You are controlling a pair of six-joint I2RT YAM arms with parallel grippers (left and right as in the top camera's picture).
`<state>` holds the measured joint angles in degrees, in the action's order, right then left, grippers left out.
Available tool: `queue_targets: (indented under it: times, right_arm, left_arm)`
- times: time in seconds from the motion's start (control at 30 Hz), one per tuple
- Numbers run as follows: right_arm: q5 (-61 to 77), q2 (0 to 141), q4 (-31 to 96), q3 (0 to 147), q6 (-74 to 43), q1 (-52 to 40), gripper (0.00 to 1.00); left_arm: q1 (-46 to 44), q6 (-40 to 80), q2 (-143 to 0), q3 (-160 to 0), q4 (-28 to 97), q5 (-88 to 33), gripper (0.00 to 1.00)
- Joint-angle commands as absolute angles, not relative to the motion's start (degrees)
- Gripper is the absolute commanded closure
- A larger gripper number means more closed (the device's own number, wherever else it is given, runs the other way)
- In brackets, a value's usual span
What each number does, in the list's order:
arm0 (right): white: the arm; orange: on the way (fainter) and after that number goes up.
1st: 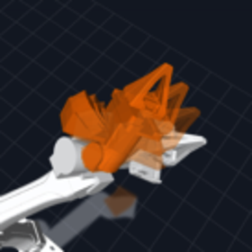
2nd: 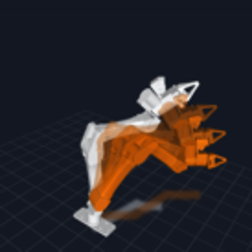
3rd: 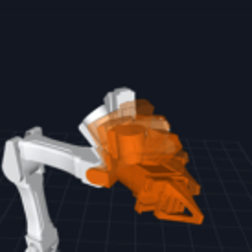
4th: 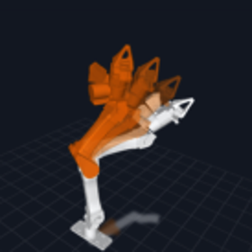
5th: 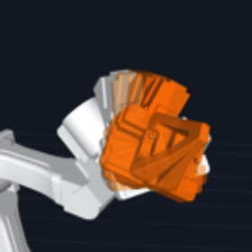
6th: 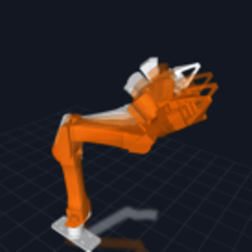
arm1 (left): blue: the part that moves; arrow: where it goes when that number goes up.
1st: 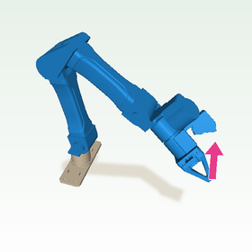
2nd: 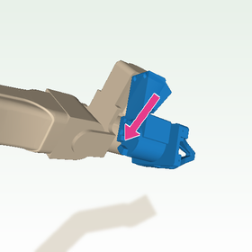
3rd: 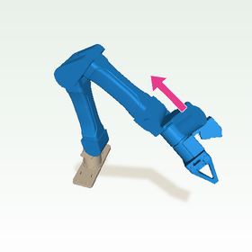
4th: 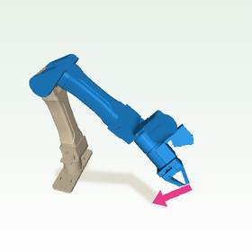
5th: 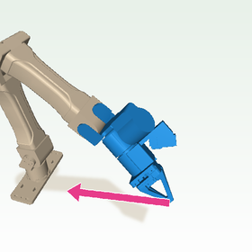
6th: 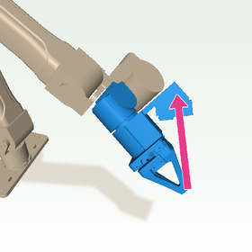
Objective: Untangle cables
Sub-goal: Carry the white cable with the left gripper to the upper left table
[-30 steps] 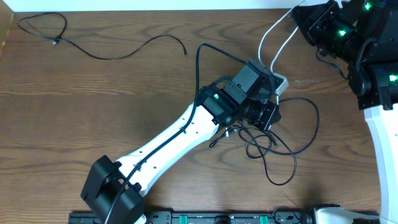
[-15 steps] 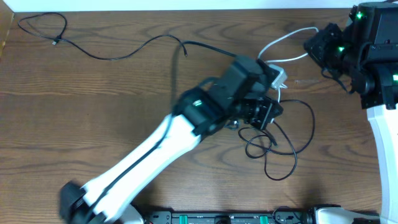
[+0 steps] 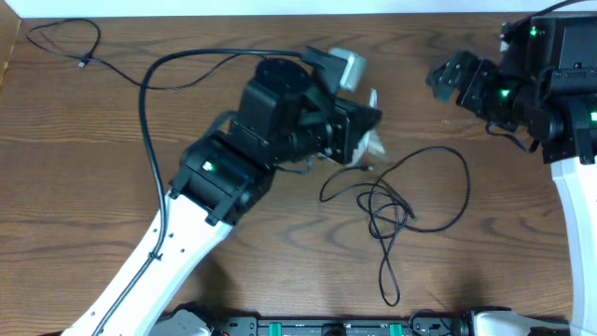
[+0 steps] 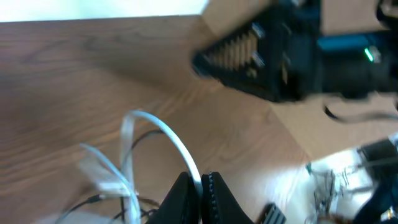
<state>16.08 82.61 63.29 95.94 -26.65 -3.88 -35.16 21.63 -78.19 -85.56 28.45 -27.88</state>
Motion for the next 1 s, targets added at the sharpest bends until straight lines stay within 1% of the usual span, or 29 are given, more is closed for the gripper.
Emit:
queue_targets:
  times: [0.0,0.07,0.23,0.37,0.43,0.53,0.57,0.8,0.97]
  right_arm:
    - [16.53,82.19,65.12,96.68,-17.96,-3.84,0.01]
    - [16.45,82.24,67.24,96.66,-16.12,-3.84,0.01]
    - [16.45,82.83,73.34,96.6,-15.73,-3.84,0.01]
    - [16.86,83.68,75.7,96.4,-15.77,-3.84,0.01]
    - [17.41,83.81,75.7,95.83,-15.77,-3.9,0.01]
    - [17.54,83.83,76.18,94.67,-15.75,-4.58,0.01]
    - [17.54,83.83,76.27,94.19,-15.75,-4.89,0.01]
    - [17.54,83.92,74.15,90.87,-15.77,-6.85,0.01]
    - [17.56,83.9,69.58,87.85,-15.79,-8.84,0.01]
  left_arm:
    - [-33.32,23.27,-78.19,-86.83,27.49,-27.35,0.93]
    - [-32.12,23.68,-78.19,-86.83,26.81,-27.33,0.93]
    - [-28.99,26.28,-78.24,-86.8,26.59,-27.33,0.93]
    - [-28.4,26.59,-78.72,-86.78,28.34,-27.31,0.93]
    - [-27.59,24.32,-78.52,-86.8,30.72,-22.83,0.92]
    - [-25.06,29.58,-78.5,-86.78,34.94,-10.11,0.92]
    - [-24.16,30.52,-78.7,-86.74,35.59,-7.64,0.93]
    - [-15.51,25.08,-80.27,-86.74,35.46,-6.59,0.93]
    - [-9.13,18.02,-83.29,-86.74,32.36,-10.0,0.93]
